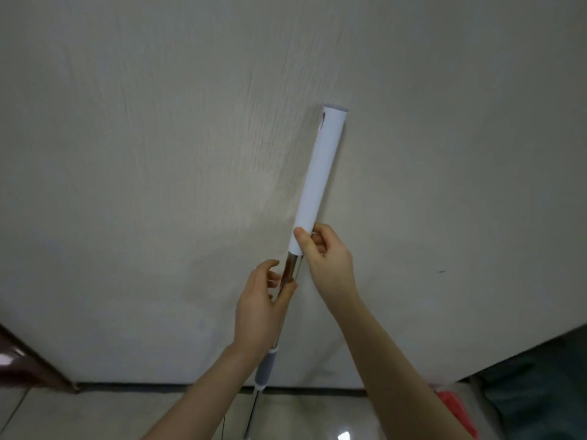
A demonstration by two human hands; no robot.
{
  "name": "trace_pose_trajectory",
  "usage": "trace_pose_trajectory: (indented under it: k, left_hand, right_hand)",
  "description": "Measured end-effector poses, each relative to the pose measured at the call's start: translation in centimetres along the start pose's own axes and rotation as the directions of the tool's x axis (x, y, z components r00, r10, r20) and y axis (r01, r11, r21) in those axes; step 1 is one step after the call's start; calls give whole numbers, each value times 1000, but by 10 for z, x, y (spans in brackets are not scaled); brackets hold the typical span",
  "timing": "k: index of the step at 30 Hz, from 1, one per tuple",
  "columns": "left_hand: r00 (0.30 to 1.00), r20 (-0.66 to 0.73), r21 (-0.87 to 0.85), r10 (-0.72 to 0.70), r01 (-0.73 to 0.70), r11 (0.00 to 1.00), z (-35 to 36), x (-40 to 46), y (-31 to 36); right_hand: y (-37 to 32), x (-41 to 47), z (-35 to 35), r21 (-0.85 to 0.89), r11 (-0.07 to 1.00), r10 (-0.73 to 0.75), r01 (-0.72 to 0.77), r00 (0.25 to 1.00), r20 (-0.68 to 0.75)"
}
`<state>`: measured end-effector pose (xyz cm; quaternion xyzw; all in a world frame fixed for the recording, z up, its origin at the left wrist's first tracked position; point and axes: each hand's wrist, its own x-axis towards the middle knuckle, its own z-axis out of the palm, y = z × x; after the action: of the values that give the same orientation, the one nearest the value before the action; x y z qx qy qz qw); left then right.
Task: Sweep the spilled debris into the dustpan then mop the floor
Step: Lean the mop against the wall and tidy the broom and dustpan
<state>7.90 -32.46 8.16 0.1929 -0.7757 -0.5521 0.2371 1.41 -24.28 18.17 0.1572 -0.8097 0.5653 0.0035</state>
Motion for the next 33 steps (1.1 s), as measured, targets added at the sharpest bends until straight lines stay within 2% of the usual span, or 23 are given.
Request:
trace_pose_trajectory:
  k: [4, 6, 10, 14, 18, 21, 24, 25, 28, 29, 30, 32, 33]
  left_hand:
    - [968, -173, 103, 181, -165, 981, 4, -27, 14]
    - [957, -190, 106, 221, -204, 973, 14, -44, 23]
    - [989, -5, 35, 148, -147, 988, 65, -93, 45]
    - [957, 261, 39, 125, -140, 989, 150, -168, 66]
    - [834, 548, 60, 70, -123, 991, 247, -248, 80]
    - [740, 672, 94, 23, -117, 989, 309, -303, 92]
    - [617, 786, 72, 14, -113, 991, 361, -344, 105]
    - [575, 818, 62, 10, -106, 992, 375, -354, 111]
    - [475, 879, 87, -37, -83, 993, 402, -370, 119]
    - [475, 880, 73, -3, -129, 989, 408, -373, 117]
    - [499, 866, 88, 31, -213, 973, 412, -375, 115]
    - [563, 819, 71, 112, -292, 954, 417, -376, 112]
    - [588, 801, 47, 114, -251, 967, 417, -376, 108]
  right_hand:
    - [12, -17, -29, -39, 999, 30, -31, 999, -24]
    - [18, -32, -52, -35, 999, 36, -37, 999, -25]
    - [35, -76, -121, -16, 999, 47, -47, 999, 19]
    - [70, -137, -223, -101, 993, 71, -67, 997, 36]
    - [124, -207, -342, -282, 953, 110, -115, 993, -36]
    - [157, -253, -418, -427, 889, 81, -163, 976, -203]
    - [183, -285, -475, -553, 815, -16, -176, 946, -325]
    - [191, -292, -487, -572, 794, 10, -208, 944, -329]
    - [214, -308, -498, -541, 754, 272, -373, 926, -261]
    - [220, -310, -496, -526, 750, 323, -400, 916, -237]
    - [226, -312, -492, -510, 753, 348, -416, 909, -228]
    - [234, -308, -485, -468, 769, 342, -434, 899, -273]
    - [235, -304, -483, -453, 771, 336, -447, 890, -307]
